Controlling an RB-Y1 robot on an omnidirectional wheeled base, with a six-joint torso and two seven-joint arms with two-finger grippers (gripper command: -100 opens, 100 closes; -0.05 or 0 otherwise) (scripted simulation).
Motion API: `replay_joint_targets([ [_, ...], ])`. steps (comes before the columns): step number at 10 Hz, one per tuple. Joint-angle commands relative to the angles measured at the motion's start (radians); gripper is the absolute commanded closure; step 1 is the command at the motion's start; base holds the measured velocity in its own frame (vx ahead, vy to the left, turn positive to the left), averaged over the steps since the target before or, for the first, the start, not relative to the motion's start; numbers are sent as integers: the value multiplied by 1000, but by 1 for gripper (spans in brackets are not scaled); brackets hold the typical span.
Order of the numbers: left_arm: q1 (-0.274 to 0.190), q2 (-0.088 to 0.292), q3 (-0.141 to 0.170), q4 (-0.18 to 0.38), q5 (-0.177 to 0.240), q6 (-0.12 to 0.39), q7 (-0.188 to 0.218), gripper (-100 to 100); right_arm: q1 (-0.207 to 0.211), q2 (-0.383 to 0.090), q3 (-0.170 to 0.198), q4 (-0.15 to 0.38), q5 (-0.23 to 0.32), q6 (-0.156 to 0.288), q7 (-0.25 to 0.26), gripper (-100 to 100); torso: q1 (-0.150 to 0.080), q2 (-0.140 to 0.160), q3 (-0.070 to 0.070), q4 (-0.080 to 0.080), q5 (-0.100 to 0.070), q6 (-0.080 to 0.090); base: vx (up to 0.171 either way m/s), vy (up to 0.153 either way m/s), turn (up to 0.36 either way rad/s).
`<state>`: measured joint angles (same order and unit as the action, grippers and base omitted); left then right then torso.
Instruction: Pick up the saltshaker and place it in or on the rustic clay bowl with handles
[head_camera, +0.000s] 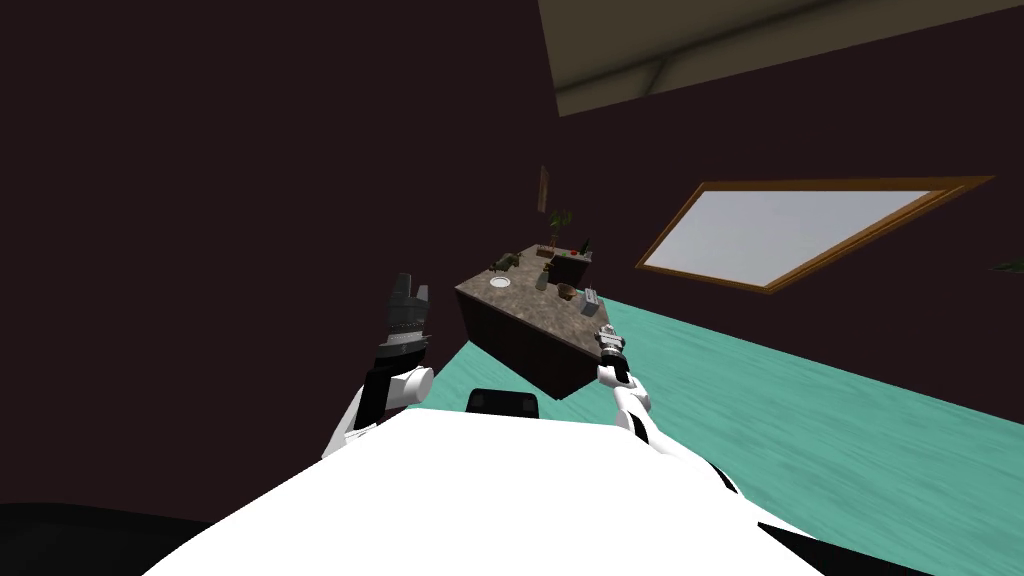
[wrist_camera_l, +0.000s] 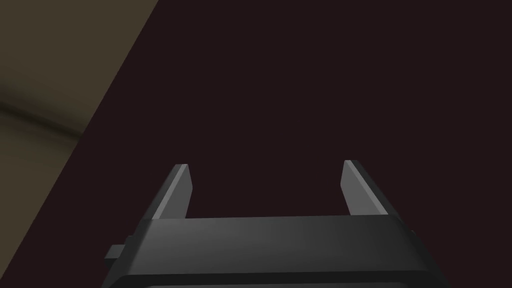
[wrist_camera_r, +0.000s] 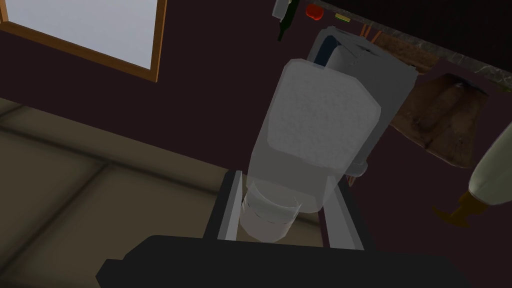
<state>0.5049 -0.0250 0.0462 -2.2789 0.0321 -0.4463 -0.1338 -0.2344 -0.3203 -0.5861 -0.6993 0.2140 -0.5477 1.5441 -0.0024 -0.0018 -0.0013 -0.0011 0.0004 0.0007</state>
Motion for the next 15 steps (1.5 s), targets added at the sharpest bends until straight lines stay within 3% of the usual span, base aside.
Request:
replay_joint_targets([
  [1,0,0,0,0,0,0,0,0,0,0,0,0,0,0,0,100,0,0,0,0,0,0,0,0,0],
  [2,0,0,0,0,0,0,0,0,0,0,0,0,0,0,0,100,0,0,0,0,0,0,0,0,0],
  [3,0,0,0,0,0,0,0,0,0,0,0,0,0,0,0,0,0,-1,0,0,0,0,0,0,0],
  [4,0,0,0,0,0,0,0,0,22,-3,13,-22,5,-1,-14,100,0,-1,0,0,0,0,66,18,-177],
  [7,0,0,0,0,0,0,0,0,122,-25,87,-115,25,-32,-107,100,3,-10,-5,-2,1,2,176,65,-294],
  [8,0,0,0,0,0,0,0,0,133,-25,87,-117,25,-32,-112,100,5,-12,-6,-2,1,0,138,81,-79],
  [14,0,0,0,0,0,0,0,0,344,-68,234,-307,66,-93,-299,100,5,-13,-7,-2,0,-1,181,84,-261],
  [15,0,0,0,0,0,0,0,0,355,-68,234,-307,66,-93,-308,100,7,-13,-7,-2,1,-1,98,86,-118],
])
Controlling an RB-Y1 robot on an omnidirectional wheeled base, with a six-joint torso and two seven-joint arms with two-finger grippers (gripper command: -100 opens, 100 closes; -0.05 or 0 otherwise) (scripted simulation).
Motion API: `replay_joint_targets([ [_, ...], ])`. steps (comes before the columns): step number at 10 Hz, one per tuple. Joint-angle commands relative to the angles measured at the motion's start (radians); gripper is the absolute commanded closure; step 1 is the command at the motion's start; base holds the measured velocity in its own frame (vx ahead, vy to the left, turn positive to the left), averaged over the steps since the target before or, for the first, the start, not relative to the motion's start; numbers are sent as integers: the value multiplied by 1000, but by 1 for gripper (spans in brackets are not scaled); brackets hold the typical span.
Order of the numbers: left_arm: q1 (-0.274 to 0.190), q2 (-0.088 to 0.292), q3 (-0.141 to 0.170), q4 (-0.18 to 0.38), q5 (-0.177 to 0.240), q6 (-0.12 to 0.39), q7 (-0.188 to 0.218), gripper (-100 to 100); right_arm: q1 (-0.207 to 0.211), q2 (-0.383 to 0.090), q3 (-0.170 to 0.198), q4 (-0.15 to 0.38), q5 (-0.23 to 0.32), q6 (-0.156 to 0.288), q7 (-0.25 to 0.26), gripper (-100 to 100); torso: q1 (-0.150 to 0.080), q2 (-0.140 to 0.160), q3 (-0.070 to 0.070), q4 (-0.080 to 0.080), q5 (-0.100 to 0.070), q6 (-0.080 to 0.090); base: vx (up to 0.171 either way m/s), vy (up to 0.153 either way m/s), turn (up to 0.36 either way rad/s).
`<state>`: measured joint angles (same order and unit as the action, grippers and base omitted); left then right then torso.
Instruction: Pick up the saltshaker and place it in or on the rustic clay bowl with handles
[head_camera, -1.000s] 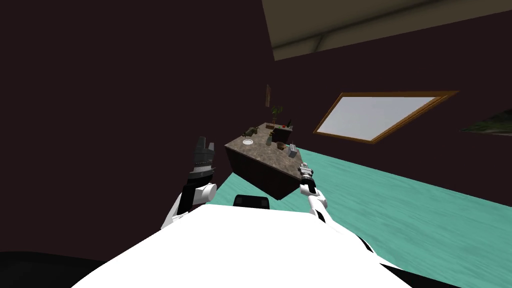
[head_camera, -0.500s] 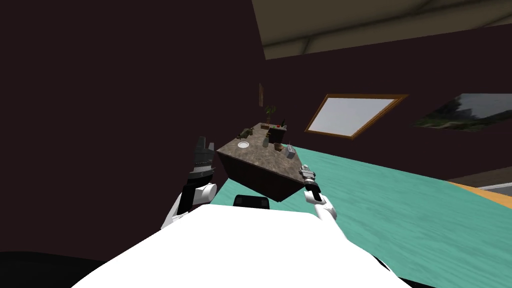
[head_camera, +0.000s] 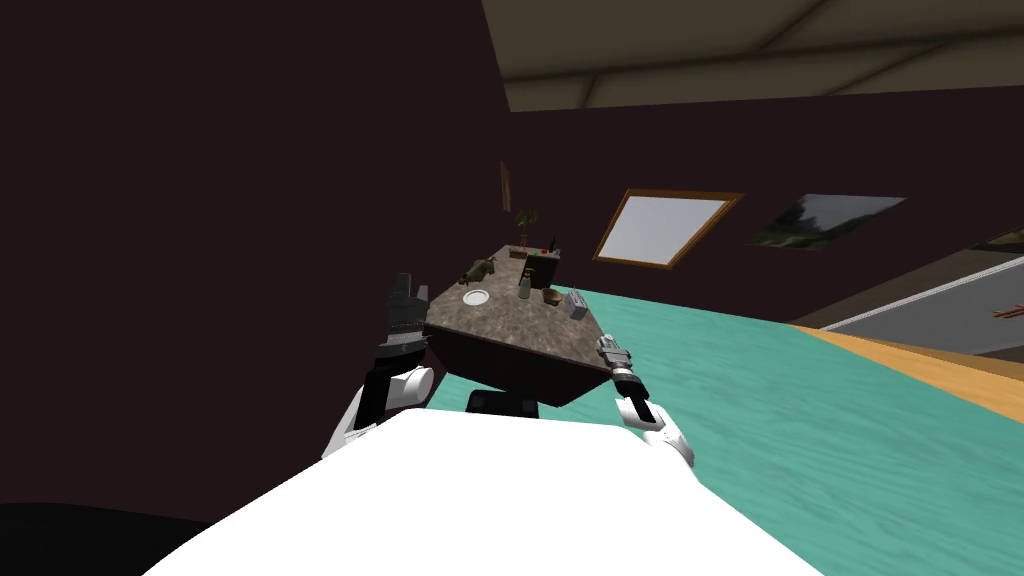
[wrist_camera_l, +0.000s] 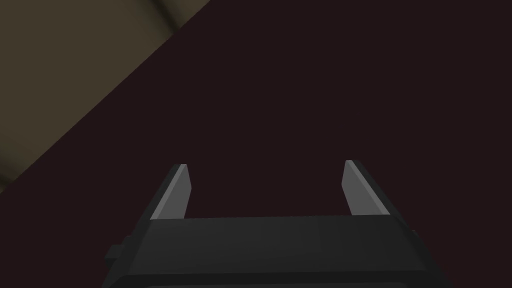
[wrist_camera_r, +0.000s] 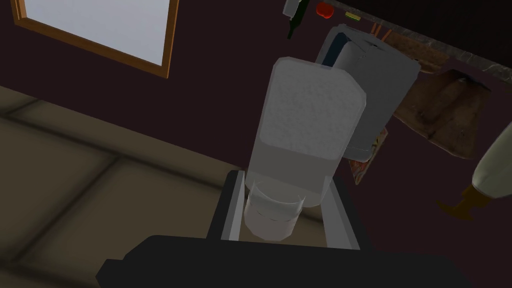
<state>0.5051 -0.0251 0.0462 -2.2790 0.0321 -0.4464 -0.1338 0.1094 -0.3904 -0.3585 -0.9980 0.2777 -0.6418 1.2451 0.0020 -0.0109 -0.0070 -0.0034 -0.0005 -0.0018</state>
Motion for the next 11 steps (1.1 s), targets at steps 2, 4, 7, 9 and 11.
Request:
replay_joint_targets([
  [2,0,0,0,0,0,0,0,0,1,0,1,-1,0,-2,-4,0,-4,4,2,1,-1,0,4,10,-21],
  [4,0,0,0,0,0,0,0,0,-8,-29,-13,-32,-3,60,-31,100,-4,9,5,2,-1,1,-67,69,-76],
  [7,0,0,0,0,0,0,0,0,-21,-62,-23,-67,7,139,-76,100,0,13,8,3,0,2,-87,108,-23],
  [9,0,0,0,0,0,0,0,0,-26,-74,-26,-80,14,172,-96,100,0,13,8,3,0,1,-53,72,1],
  [11,0,0,0,0,0,0,0,0,-39,-102,-31,-106,34,230,-144,100,0,12,7,3,0,1,-77,97,26],
])
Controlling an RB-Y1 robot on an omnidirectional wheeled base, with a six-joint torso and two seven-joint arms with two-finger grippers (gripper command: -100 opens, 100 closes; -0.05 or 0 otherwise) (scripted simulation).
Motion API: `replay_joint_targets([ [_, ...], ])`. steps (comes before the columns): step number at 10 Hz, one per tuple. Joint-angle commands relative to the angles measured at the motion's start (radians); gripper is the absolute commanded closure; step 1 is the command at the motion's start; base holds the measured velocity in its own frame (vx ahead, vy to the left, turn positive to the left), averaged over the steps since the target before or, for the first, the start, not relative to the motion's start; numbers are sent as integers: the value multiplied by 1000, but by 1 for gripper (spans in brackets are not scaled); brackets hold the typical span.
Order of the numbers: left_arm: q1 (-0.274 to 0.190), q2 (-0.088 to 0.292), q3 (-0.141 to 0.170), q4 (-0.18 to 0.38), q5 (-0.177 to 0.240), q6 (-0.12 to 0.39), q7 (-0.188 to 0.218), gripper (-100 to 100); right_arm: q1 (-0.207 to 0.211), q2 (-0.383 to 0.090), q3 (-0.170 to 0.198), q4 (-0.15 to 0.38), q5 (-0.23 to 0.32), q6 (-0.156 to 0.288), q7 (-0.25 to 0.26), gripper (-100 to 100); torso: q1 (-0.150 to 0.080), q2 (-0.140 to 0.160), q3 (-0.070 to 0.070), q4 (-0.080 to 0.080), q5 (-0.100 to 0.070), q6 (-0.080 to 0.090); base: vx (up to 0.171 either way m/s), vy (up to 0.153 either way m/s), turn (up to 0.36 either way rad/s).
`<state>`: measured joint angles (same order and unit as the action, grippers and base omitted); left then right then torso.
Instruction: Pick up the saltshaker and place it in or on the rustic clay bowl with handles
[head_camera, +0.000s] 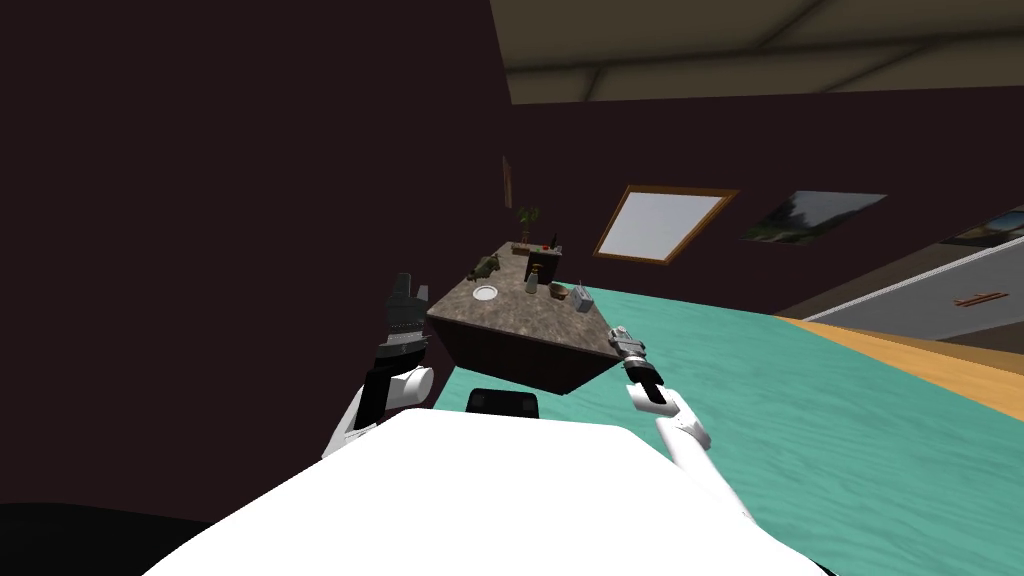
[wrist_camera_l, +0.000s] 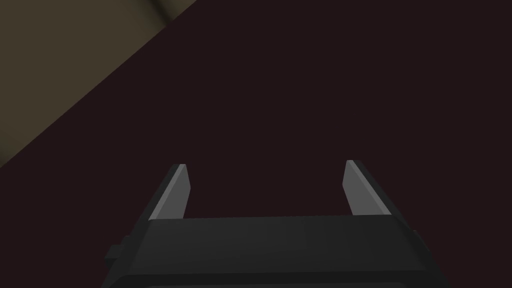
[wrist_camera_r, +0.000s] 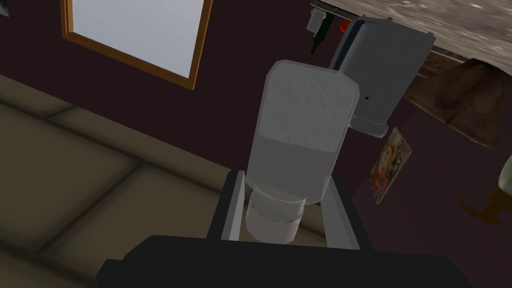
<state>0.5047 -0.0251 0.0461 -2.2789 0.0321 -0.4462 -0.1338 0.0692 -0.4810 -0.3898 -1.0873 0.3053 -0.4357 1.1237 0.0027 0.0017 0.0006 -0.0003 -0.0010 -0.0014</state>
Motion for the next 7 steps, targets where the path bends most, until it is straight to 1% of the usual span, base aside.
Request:
replay_joint_targets([
  [1,0,0,0,0,0,0,0,0,1,-11,0,-17,6,39,-22,100,0,0,0,0,0,0,-53,64,15],
  [3,0,0,0,0,0,0,0,0,-14,-40,-2,-43,35,105,-80,100,-3,-1,-1,0,0,0,-61,54,55],
  [4,0,0,0,0,0,0,0,0,-14,-40,-2,-43,35,121,-80,100,-3,-1,0,0,0,0,-48,54,40],
  [5,0,0,0,0,0,0,0,0,-23,-55,-2,-55,54,163,-113,100,-3,-2,-1,-1,-1,0,-48,60,75],
  [6,0,0,0,0,0,0,0,0,-31,-69,-1,-67,74,191,-143,100,-3,-2,-1,-1,-1,-1,-66,67,109],
  [7,0,0,0,0,0,0,0,0,-31,-69,-1,-67,74,208,-148,100,-3,-2,-1,0,0,-1,-35,48,58],
])
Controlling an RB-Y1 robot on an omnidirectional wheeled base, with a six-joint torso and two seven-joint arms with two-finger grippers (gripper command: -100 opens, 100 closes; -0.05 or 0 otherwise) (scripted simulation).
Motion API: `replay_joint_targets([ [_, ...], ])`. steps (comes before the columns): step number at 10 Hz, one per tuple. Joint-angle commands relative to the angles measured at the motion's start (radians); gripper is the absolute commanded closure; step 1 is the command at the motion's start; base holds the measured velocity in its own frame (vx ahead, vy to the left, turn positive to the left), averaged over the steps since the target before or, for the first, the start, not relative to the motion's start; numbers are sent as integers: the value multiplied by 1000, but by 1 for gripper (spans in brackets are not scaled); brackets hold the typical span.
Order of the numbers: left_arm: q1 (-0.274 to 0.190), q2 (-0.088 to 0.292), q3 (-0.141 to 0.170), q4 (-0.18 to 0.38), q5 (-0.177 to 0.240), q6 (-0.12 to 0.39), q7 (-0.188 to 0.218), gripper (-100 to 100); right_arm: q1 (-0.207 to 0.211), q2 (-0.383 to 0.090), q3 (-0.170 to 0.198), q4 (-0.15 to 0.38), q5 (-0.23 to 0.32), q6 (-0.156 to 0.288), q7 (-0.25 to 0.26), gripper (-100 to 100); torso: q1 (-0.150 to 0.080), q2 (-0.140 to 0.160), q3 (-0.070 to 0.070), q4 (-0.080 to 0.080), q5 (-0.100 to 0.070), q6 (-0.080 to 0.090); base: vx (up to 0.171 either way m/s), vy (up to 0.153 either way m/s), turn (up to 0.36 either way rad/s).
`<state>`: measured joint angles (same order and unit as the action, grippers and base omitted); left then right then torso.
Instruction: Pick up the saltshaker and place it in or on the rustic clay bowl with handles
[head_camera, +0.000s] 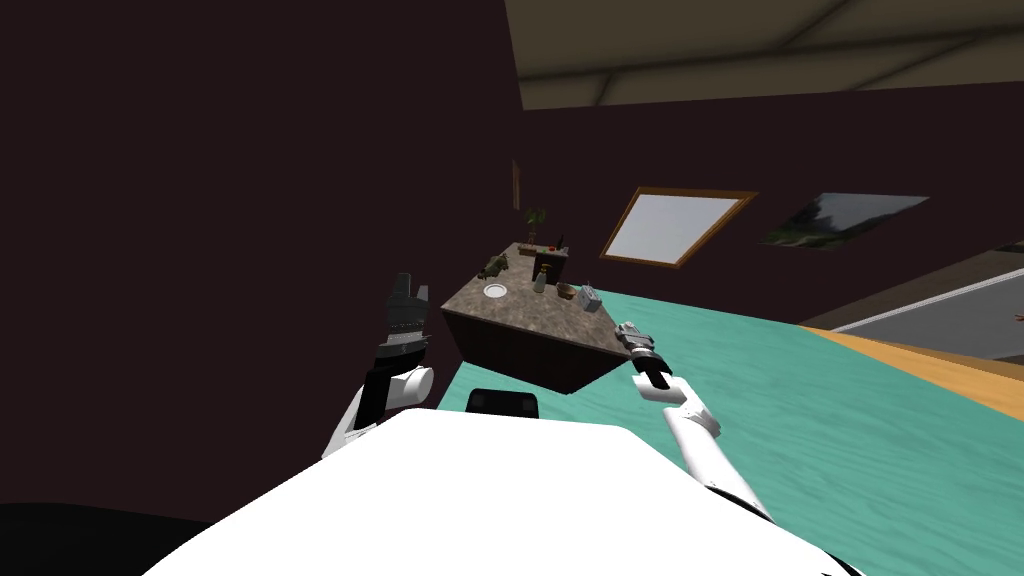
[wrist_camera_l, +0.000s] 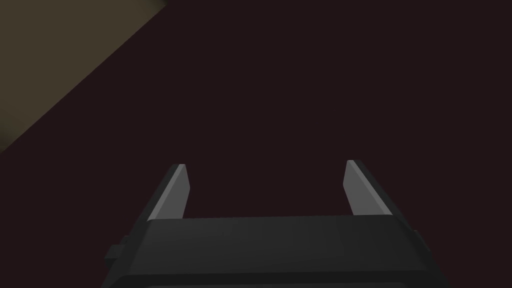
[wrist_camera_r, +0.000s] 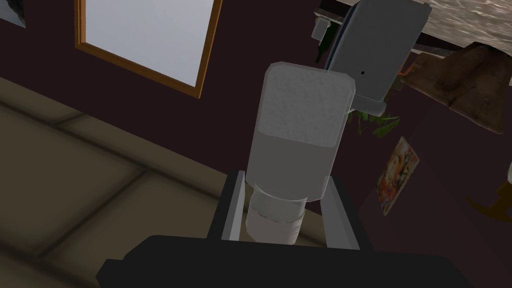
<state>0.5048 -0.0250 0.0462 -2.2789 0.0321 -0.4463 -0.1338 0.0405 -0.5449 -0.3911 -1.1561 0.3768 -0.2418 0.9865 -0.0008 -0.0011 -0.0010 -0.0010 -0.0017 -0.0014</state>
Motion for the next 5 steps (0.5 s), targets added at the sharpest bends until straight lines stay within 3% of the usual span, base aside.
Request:
replay_joint_targets([
  [1,0,0,0,0,0,0,0,0,-12,-19,2,-9,26,50,-47,100,0,0,0,0,0,0,-28,47,100],
  [2,0,0,0,0,0,0,0,0,-12,-19,2,-9,26,59,-47,100,0,-1,0,0,0,-1,-24,33,60],
  [4,0,0,0,0,0,0,0,0,-31,-46,8,-28,78,129,-114,100,-1,-2,-1,0,0,-1,-32,39,148],
  [5,0,0,0,0,0,0,0,0,-31,-46,8,-28,78,151,-126,100,-1,-2,-1,0,0,-2,-25,23,90],
])
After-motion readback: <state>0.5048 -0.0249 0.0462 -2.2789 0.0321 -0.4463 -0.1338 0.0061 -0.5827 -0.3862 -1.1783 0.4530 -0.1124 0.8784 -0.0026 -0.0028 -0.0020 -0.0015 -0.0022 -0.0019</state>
